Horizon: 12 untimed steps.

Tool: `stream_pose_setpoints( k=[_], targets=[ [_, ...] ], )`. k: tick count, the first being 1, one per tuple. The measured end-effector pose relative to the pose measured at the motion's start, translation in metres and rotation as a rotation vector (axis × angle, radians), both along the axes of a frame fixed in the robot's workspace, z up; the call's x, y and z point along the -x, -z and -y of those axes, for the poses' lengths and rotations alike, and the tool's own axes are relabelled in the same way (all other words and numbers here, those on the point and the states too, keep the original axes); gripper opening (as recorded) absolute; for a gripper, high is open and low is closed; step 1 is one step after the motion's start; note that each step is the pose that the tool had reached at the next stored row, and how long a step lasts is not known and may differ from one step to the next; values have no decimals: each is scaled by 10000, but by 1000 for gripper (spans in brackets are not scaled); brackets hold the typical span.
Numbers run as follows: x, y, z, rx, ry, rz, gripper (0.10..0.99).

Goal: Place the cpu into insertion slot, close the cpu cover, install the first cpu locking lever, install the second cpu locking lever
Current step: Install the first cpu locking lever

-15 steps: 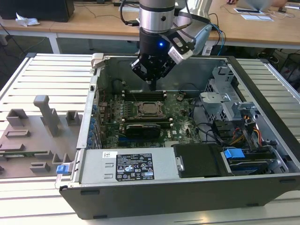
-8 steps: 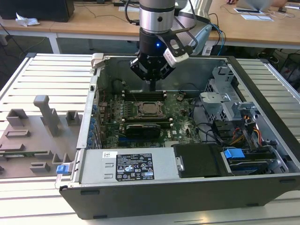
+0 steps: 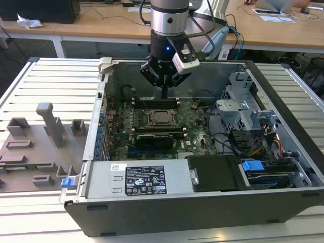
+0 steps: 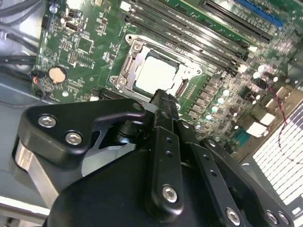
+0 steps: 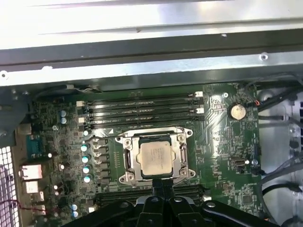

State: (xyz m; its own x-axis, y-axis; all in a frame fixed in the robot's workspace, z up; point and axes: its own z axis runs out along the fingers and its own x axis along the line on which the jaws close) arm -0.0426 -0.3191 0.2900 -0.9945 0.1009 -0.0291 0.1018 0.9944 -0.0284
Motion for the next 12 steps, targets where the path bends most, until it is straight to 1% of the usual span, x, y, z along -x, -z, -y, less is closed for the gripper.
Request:
stream_pose_setpoints(
  k=[1, 2, 3, 6, 10, 12],
  targets=[
    [0, 0, 0, 0, 113, 0, 106],
    [0, 0, 0, 1, 510, 0, 106],
    [0, 0, 0, 1, 779, 0, 106],
    [0, 1, 0, 1, 1357, 0, 106],
    [11, 2, 0, 1, 1321, -1, 106],
    [14, 3, 0, 1, 993, -1, 106]
  ],
)
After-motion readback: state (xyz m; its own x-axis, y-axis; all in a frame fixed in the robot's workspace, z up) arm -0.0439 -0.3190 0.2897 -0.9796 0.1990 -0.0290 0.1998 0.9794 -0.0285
